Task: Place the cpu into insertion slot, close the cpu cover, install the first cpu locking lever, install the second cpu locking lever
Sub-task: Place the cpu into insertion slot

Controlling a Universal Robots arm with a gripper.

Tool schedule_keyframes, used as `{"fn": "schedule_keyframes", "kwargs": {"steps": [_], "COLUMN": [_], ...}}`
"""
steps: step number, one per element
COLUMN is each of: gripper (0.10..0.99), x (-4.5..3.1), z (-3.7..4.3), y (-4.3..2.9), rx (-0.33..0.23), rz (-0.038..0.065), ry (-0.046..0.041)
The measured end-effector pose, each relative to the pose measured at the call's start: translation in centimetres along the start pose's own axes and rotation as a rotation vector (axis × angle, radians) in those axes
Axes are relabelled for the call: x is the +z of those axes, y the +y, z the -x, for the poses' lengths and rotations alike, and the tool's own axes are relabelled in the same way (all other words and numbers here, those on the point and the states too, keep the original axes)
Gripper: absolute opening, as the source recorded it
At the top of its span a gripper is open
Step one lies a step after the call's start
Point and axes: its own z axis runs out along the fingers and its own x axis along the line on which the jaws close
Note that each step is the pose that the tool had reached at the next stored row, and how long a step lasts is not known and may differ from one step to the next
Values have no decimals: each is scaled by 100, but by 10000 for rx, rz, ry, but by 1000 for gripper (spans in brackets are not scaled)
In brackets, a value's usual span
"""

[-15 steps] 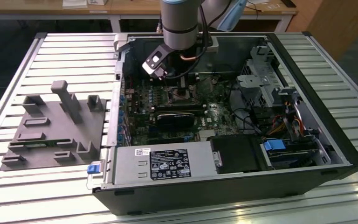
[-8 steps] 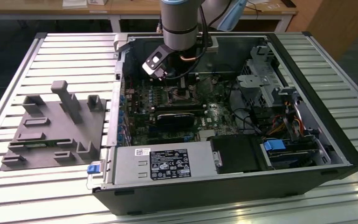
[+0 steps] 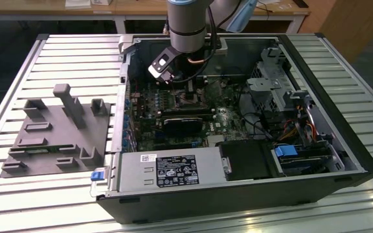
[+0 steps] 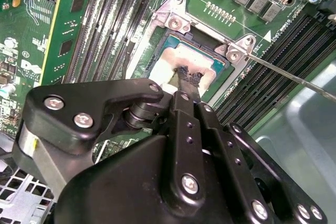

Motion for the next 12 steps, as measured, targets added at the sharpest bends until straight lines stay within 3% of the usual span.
{"fn": "schedule_keyframes", "kwargs": {"steps": [6, 12], "gripper": [102, 102], "x": [-65, -217], "z": [-2, -4], "y": [6, 19], "rx": [0, -1], "rz": [1, 1], "ry": [1, -15]}}
